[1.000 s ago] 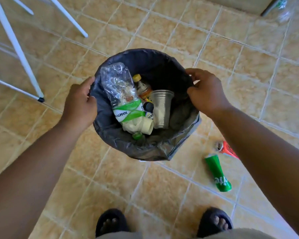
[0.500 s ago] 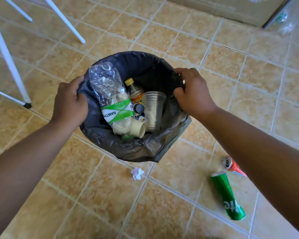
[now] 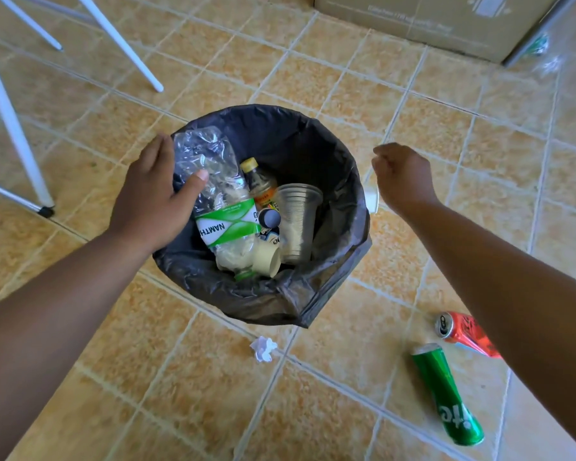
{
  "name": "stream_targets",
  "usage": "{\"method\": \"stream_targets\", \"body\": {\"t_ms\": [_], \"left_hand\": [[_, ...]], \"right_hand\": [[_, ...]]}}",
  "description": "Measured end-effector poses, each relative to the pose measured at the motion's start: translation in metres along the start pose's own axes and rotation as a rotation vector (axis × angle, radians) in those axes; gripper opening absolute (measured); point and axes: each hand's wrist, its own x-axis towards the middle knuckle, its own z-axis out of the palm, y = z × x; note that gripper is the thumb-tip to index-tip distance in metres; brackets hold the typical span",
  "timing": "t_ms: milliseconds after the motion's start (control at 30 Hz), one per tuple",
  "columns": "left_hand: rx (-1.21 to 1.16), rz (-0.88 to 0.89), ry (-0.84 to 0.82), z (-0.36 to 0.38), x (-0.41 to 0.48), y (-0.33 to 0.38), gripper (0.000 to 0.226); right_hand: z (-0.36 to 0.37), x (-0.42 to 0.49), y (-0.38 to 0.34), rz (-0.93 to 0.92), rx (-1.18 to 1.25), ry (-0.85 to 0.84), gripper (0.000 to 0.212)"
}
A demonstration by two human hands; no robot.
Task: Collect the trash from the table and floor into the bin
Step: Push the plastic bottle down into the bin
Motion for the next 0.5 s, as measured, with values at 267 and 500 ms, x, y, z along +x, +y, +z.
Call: {"method": "stream_targets", "body": {"t_ms": [267, 500], "left_hand": [[-0.011, -0.015, -0.002, 0.002, 0.0, 0.0, 0.081], [-0.025, 0.001, 0.017, 0.002, 0.002, -0.001, 0.078]], "right_hand": [[0.027, 0.001, 0.061, -0.075, -0.664, -0.42, 0.068], [0.046, 0.008, 0.062, -0.104, -0.803, -0.46, 0.071]]}}
